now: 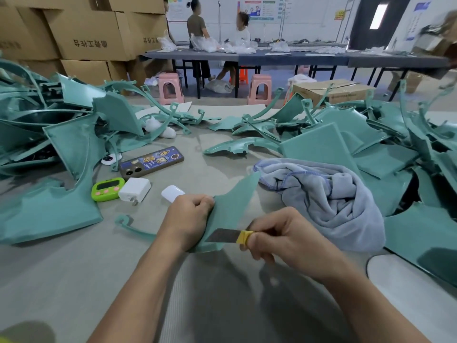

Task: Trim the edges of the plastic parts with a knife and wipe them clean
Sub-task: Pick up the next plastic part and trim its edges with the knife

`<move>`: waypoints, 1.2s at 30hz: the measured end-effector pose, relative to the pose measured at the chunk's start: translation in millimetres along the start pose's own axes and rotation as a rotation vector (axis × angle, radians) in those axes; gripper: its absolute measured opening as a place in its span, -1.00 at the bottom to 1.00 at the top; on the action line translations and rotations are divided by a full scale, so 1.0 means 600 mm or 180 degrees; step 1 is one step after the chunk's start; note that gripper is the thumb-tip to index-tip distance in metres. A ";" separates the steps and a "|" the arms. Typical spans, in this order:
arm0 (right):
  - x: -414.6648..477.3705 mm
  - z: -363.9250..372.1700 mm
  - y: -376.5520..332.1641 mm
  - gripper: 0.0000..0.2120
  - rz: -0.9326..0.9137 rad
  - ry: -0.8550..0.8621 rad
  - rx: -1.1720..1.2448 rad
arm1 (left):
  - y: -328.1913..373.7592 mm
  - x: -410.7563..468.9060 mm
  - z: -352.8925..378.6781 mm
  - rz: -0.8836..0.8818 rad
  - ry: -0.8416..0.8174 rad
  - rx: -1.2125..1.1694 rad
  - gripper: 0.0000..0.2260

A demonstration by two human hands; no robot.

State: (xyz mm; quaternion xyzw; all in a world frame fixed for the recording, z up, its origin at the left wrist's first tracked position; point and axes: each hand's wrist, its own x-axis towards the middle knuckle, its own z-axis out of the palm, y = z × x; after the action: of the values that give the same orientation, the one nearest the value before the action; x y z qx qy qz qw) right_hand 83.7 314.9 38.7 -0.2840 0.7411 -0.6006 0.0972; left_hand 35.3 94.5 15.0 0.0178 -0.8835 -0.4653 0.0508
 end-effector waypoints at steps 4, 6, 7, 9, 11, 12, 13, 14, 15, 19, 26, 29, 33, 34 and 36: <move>0.012 -0.025 0.021 -0.74 0.0324 0.2120 -0.0223 | -0.006 0.000 -0.009 -0.0076 0.0058 0.0059 -0.74; 0.010 -0.044 0.025 -0.73 0.0368 0.2519 -0.0264 | -0.010 0.000 -0.015 -0.0156 0.0169 0.0221 -0.72; 0.006 -0.049 0.025 -0.74 0.0208 0.2329 -0.0097 | -0.011 0.001 -0.017 -0.0205 0.0215 0.0299 -0.69; -0.004 -0.040 0.012 -0.81 -0.0065 0.1334 0.0095 | -0.011 0.003 -0.018 -0.0259 0.0267 0.0329 -0.67; -0.009 -0.020 0.005 -0.86 0.0084 0.0185 0.0038 | -0.010 0.004 -0.016 -0.0237 0.0259 0.0256 -0.70; -0.006 -0.013 0.008 -0.87 0.0191 0.0030 -0.0079 | -0.009 0.004 -0.015 -0.0210 0.0232 0.0240 -0.71; -0.001 -0.011 0.013 -0.86 0.0283 0.0279 -0.0136 | -0.009 0.003 -0.015 -0.0194 0.0190 0.0244 -0.70; 0.005 -0.012 0.021 -0.83 0.0365 0.0782 -0.0132 | -0.009 0.002 -0.015 -0.0195 0.0162 0.0255 -0.70; 0.009 -0.017 0.030 -0.78 0.0433 0.1430 -0.0188 | -0.010 0.002 -0.015 -0.0216 0.0166 0.0276 -0.70; 0.005 -0.042 0.031 -0.73 0.0185 0.2402 -0.0172 | -0.012 0.004 -0.013 -0.0336 0.0232 0.0319 -0.71; 0.008 -0.006 0.029 -0.79 0.0659 0.1446 0.0058 | -0.010 0.004 -0.011 -0.0367 0.0180 0.0357 -0.68; 0.009 -0.031 0.034 -0.73 0.0950 0.2755 0.0122 | -0.005 -0.001 -0.008 -0.0355 0.0336 0.0405 -0.67; 0.003 -0.017 0.017 -0.91 0.1192 0.1709 0.1743 | 0.002 -0.015 0.011 -0.0058 0.0840 0.0690 -0.69; 0.002 -0.008 0.016 -0.87 0.1272 0.1411 0.1770 | 0.004 -0.017 0.016 0.0030 0.0922 0.0714 -0.72; 0.007 0.005 0.016 -0.86 0.1332 0.1252 0.1670 | 0.008 -0.021 0.025 0.0112 0.0947 0.0653 -0.82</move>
State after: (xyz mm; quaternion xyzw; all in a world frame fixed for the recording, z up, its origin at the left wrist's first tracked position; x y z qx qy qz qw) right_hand 78.9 311.1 29.8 0.0284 0.6086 -0.7800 0.1430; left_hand 46.3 110.4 9.3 0.0760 -0.9092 -0.3641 0.1870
